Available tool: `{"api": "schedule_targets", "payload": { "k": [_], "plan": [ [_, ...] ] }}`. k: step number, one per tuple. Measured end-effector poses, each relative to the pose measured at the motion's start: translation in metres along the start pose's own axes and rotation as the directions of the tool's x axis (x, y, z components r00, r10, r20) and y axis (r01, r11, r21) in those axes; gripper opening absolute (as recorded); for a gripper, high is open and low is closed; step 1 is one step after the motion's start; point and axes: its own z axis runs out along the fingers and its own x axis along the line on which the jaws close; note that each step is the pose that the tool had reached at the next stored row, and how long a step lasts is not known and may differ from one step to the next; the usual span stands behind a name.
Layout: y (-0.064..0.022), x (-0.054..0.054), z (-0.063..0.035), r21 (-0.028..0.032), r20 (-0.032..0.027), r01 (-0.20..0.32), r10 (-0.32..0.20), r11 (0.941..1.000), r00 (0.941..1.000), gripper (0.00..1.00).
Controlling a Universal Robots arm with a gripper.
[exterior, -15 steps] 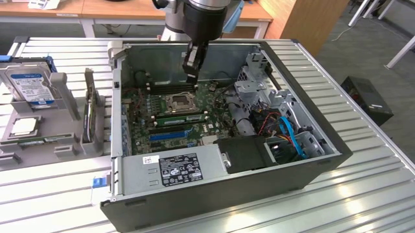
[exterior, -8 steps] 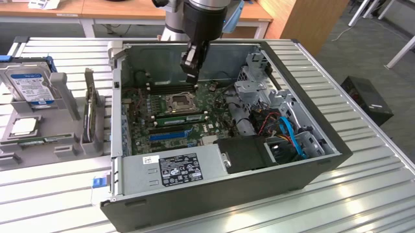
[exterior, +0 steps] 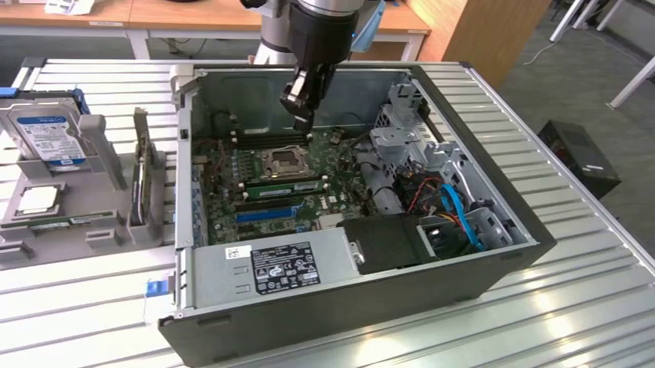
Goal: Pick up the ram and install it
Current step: 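Press down the ram until it locks into place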
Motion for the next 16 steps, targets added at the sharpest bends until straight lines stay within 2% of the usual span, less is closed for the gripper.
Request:
{"api": "schedule_targets", "payload": {
  "k": [8, 12, 16],
  "plan": [
    [0.0, 0.0, 0.0001, -0.0003, 0.0039, -0.094, 0.094, 0.9956, 0.9956, 0.1],
    [0.0, 0.0, 0.0002, -0.0006, 0.0057, -0.14, 0.14, 0.9902, 0.9902, 0.1],
    [0.0, 0.0, 0.0002, -0.001, 0.0078, -0.189, 0.189, 0.9819, 0.9819, 0.1]
  ]
}}
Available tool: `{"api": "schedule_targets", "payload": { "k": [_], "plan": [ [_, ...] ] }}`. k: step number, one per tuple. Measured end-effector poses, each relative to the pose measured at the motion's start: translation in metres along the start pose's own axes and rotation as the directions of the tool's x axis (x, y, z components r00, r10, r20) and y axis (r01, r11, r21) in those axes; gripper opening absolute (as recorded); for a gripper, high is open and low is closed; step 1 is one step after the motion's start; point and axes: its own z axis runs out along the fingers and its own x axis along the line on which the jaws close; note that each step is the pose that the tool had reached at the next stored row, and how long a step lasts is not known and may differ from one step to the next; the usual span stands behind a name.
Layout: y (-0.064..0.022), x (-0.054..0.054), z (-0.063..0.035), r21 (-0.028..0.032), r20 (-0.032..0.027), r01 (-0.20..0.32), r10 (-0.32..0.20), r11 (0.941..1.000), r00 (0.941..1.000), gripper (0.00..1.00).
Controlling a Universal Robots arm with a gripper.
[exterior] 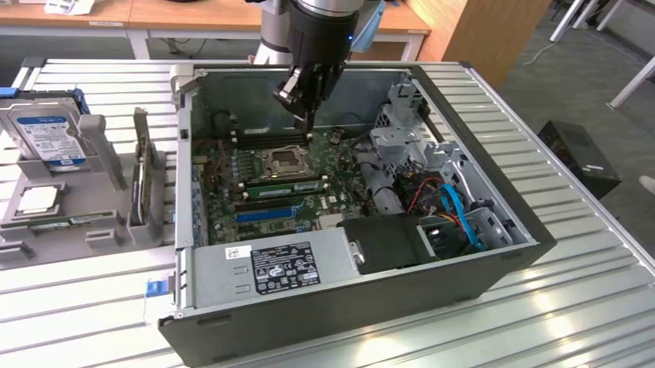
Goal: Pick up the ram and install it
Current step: 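Press down the ram until it locks into place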
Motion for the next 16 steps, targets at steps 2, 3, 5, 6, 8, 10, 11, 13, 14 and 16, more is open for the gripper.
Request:
{"api": "schedule_targets", "payload": {
  "k": [2, 3, 5, 6, 8, 10, 11, 13, 14, 16],
  "plan": [
    [0.0, 0.0, 0.0, -0.0001, 0.001, -0.026, 0.026, 0.9997, 0.9997, 0.1],
    [0.0, 0.0, 0.0001, -0.0001, 0.0016, -0.04, 0.04, 0.9992, 0.9992, 0.1],
    [0.0, 0.0, 0.0002, -0.0002, 0.0029, -0.069, 0.069, 0.9976, 0.9976, 0.1],
    [0.0, 0.0, 0.0002, -0.0003, 0.0034, -0.083, 0.083, 0.9965, 0.9965, 0.1],
    [0.0, 0.0, 0.0002, -0.0004, 0.0046, -0.112, 0.112, 0.9938, 0.9937, 0.1],
    [0.0, 0.0, 0.0003, -0.0006, 0.0058, -0.142, 0.142, 0.9899, 0.9899, 0.1],
    [0.0, 0.0, 0.0003, -0.0007, 0.0064, -0.156, 0.156, 0.9878, 0.9877, 0.1],
    [0.0, 0.0, 0.0004, -0.001, 0.0076, -0.184, 0.184, 0.9828, 0.9828, 0.1],
    [0.0, 0.0, 0.0004, -0.0011, 0.0081, -0.198, 0.198, 0.9801, 0.9801, 0.1],
    [0.0, 0.0, 0.0004, -0.0014, 0.0093, -0.227, 0.227, 0.9739, 0.9739, 0.1]
  ]
}}
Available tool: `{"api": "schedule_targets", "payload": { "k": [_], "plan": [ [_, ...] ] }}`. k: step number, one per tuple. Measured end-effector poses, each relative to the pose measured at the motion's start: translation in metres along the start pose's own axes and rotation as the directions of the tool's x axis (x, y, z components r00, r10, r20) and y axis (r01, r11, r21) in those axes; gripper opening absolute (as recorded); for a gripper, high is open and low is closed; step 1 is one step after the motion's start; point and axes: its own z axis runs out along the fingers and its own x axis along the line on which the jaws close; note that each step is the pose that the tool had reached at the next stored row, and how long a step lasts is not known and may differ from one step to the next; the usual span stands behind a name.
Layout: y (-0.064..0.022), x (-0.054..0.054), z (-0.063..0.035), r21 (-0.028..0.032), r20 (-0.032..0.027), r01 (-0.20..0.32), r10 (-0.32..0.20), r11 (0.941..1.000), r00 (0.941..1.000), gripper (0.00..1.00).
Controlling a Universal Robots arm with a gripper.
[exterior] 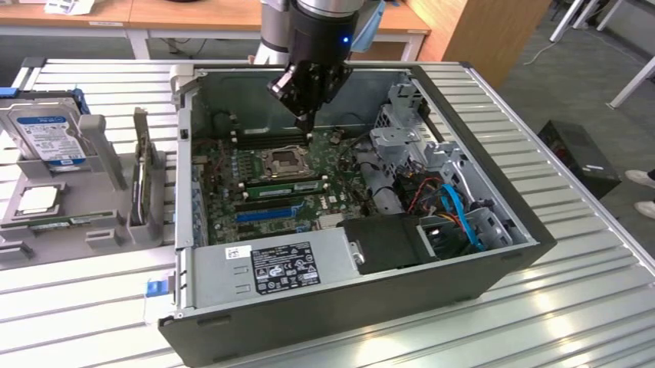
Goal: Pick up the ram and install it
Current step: 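Press down the ram until it locks into place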
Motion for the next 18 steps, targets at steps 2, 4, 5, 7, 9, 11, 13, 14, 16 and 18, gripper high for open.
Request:
{"api": "schedule_targets", "payload": {
  "k": [2, 4, 5, 7, 9, 11, 13, 14, 16, 18],
  "plan": [
    [0.0, 0.0, 0.0, 0.0, 0.0011, -0.028, 0.028, 0.9996, 0.9996, 0.1],
    [0.0, 0.0, 0.0001, -0.0001, 0.0023, -0.055, 0.055, 0.9985, 0.9985, 0.1],
    [0.0, 0.0, 0.0001, -0.0002, 0.0029, -0.069, 0.069, 0.9976, 0.9976, 0.1],
    [0.0, 0.0, 0.0001, -0.0003, 0.004, -0.097, 0.097, 0.9953, 0.9953, 0.1],
    [0.0, 0.0, 0.0002, -0.0005, 0.0051, -0.123, 0.123, 0.9924, 0.9923, 0.1],
    [0.0, 0.0, 0.0002, -0.0007, 0.0061, -0.149, 0.149, 0.9888, 0.9888, 0.1],
    [0.0, 0.0, 0.0002, -0.0008, 0.0071, -0.174, 0.174, 0.9848, 0.9847, 0.1],
    [0.0, 0.0, 0.0002, -0.0009, 0.0076, -0.186, 0.186, 0.9825, 0.9825, 0.1],
    [0.0, 0.0, 0.0003, -0.0012, 0.0087, -0.211, 0.211, 0.9775, 0.9775, 0.1],
    [0.0, 0.0, 0.0003, -0.0014, 0.0096, -0.234, 0.234, 0.9723, 0.9723, 0.1]
  ]
}}
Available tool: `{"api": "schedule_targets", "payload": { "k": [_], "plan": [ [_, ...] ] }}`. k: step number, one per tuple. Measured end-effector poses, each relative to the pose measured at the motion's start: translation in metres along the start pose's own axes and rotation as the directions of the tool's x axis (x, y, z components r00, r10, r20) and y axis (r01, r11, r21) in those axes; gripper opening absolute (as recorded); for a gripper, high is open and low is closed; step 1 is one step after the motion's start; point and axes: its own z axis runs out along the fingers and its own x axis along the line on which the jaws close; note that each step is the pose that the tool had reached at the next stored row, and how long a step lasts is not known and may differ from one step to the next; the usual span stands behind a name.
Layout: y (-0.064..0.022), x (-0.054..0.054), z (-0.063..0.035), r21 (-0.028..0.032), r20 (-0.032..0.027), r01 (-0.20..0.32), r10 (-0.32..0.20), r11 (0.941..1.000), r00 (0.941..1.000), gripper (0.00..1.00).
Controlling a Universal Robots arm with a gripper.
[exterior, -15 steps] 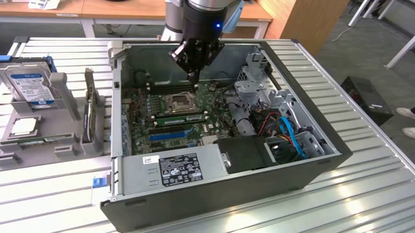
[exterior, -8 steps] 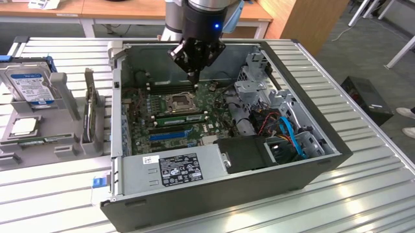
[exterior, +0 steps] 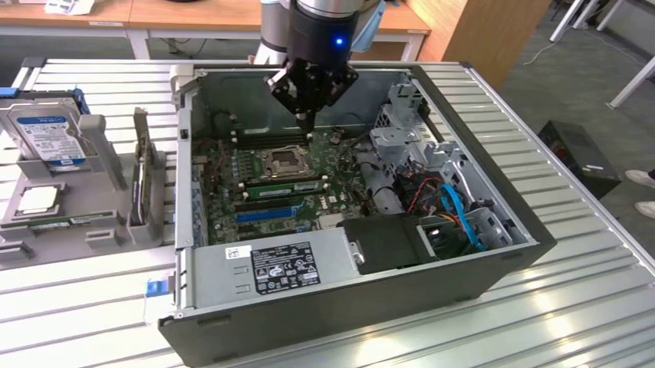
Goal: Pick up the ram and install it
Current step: 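Press down the ram until it locks into place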
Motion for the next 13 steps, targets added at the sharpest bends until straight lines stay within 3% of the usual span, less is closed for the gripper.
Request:
{"api": "schedule_targets", "payload": {
  "k": [6, 13],
  "plan": [
    [0.0, 0.0, 0.0001, -0.0002, 0.0028, -0.07, 0.07, 0.9975, 0.9975, 0.1],
    [0.0, 0.0, 0.0001, -0.0007, 0.0061, -0.149, 0.149, 0.9888, 0.9888, 0.1]
  ]
}}
